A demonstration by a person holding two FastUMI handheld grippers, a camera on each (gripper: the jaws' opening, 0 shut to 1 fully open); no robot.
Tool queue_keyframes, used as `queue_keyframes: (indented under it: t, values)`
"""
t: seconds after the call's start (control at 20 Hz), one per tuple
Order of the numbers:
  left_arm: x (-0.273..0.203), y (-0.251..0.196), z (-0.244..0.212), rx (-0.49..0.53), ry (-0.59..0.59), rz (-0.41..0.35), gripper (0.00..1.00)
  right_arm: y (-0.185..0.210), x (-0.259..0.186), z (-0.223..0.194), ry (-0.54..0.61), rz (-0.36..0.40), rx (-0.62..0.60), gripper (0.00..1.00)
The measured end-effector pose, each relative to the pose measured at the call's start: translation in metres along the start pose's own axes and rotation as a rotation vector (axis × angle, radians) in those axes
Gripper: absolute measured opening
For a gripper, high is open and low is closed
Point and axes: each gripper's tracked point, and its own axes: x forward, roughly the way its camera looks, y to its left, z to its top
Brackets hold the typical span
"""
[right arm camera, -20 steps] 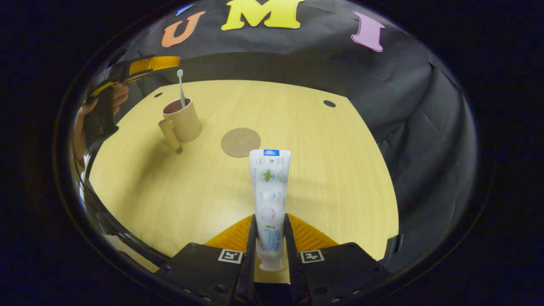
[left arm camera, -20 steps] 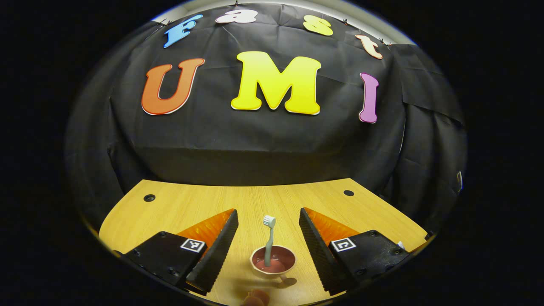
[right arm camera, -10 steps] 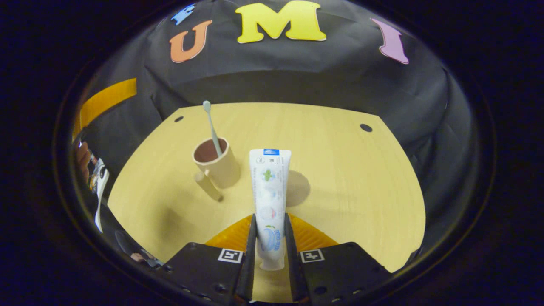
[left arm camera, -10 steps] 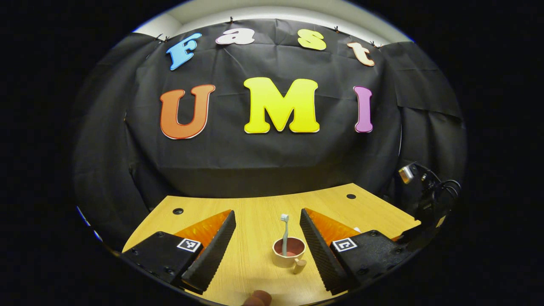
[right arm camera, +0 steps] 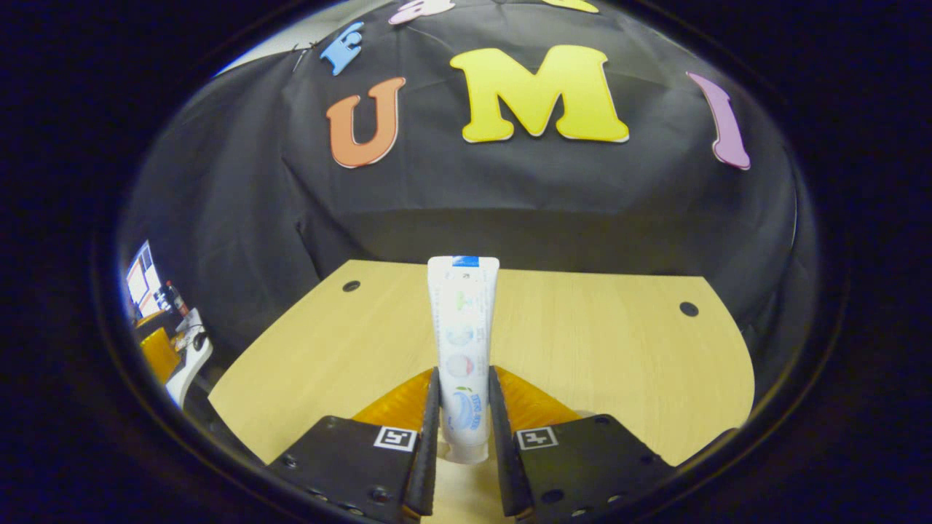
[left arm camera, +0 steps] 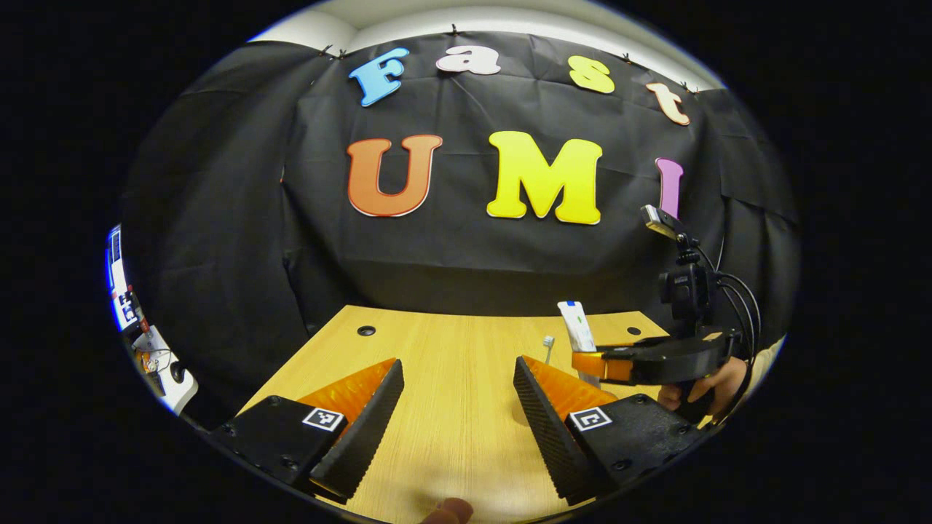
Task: Put the toothbrush and toothpaste on the desktop into the cup, then pick up the cup and place it on the coaster on the desktop.
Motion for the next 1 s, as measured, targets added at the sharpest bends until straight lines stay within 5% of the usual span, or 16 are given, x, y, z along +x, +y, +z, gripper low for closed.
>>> queue_keyframes:
  t: [0.45, 0.85, 1.0]
  values:
    - [-0.03, 0.03, -0.019, -0.019, 0.067, 0.056, 0.96, 0.014, 0.032, -0.003, -0.027, -0.007, -0.002, 0.35]
    - [-0.018, 0.004, -0.022, -0.103, 0.074, 0.02, 0.97, 0.016, -0.011, -0.001, -0.024, 0.009, -0.079, 0.41]
    - [-0.007, -0.009, -0.025, -0.113, 0.095, 0.005, 0.97, 0.014, -0.04, 0.013, -0.048, 0.028, -0.082, 0.58]
